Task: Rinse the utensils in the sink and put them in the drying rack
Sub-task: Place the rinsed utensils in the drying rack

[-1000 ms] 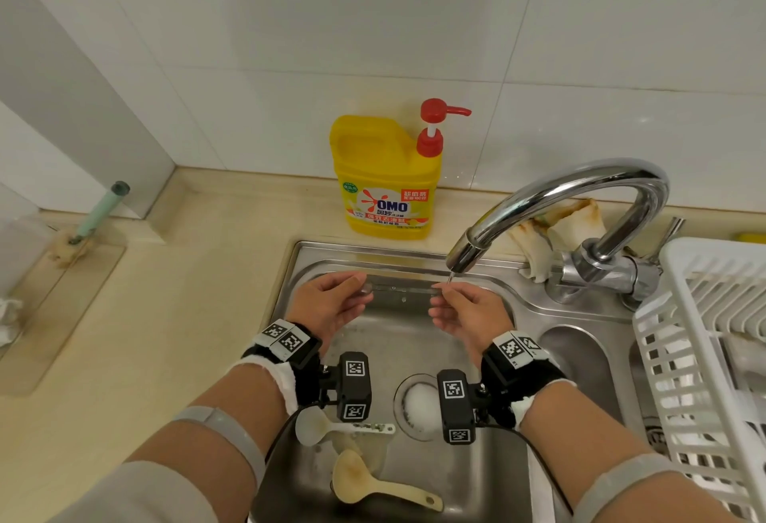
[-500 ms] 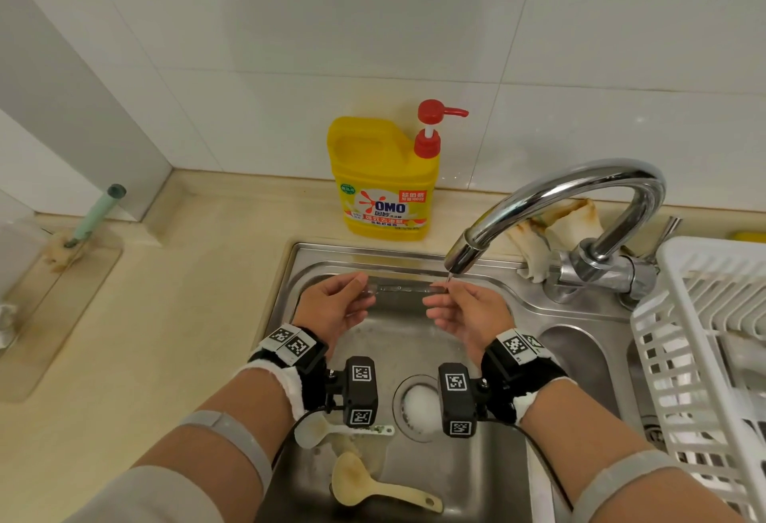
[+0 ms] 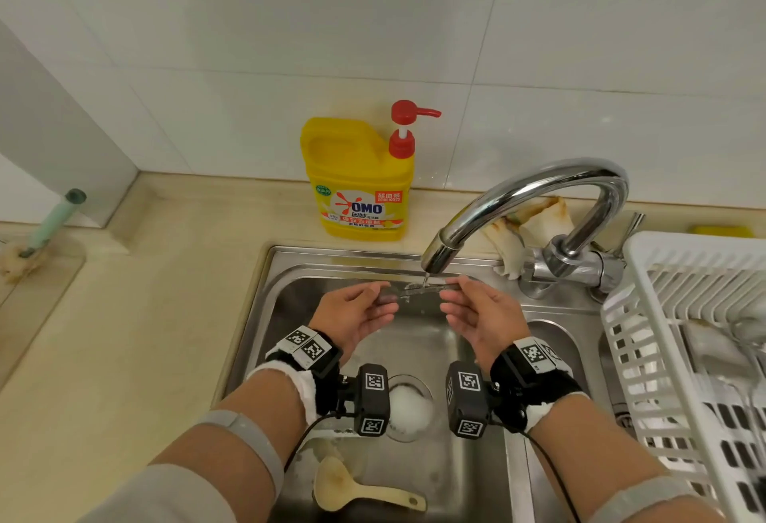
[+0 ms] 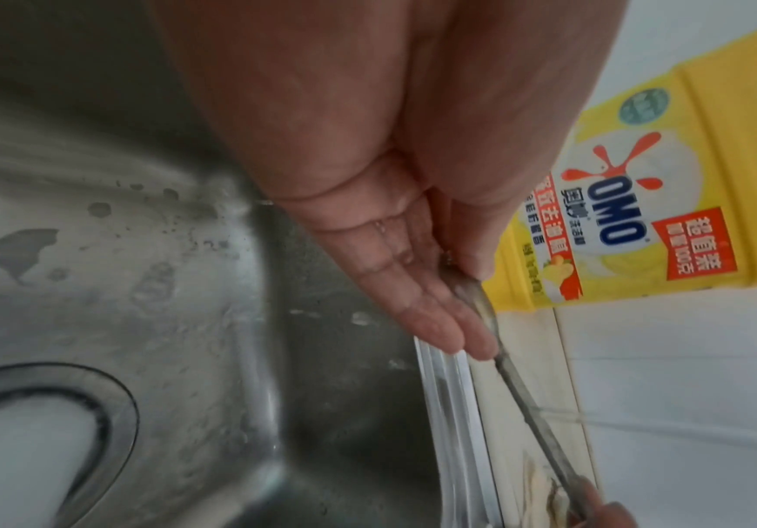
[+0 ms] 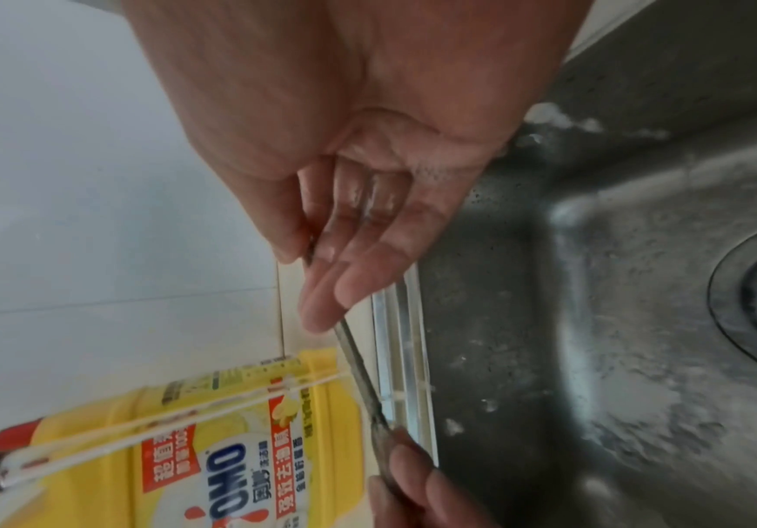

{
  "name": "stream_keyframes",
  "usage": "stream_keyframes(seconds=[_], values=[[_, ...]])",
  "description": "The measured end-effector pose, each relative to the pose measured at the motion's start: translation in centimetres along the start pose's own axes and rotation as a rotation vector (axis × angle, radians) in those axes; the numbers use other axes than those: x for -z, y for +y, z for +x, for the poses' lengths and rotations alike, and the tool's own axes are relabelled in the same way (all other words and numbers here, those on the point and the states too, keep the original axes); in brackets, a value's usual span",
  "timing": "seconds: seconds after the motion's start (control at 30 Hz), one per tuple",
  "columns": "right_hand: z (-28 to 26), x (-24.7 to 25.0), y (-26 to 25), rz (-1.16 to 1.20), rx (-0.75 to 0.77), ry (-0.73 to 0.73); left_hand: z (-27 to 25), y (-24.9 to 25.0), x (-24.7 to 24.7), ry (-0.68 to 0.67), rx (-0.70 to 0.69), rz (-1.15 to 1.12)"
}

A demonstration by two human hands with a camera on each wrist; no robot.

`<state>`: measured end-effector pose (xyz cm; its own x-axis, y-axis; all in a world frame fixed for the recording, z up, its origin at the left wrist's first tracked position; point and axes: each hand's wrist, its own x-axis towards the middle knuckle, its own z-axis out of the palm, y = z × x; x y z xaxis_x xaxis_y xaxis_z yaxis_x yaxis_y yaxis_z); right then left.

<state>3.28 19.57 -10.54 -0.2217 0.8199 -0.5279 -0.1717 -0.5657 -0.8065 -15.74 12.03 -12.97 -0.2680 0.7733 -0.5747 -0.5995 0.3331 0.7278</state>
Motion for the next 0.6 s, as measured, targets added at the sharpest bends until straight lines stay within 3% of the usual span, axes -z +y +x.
stream_keyframes(seconds=[0.3,0.6], values=[[-0.5,1.9,-0.8,-0.019,0.055,0.074,0.4,-1.0,-2.4,-0.062,0.063,-0.042],[0.1,1.2,0.8,-0.172,0.098,0.032,0.7,-0.5,-0.6,0.095,-0.074,-0.017]])
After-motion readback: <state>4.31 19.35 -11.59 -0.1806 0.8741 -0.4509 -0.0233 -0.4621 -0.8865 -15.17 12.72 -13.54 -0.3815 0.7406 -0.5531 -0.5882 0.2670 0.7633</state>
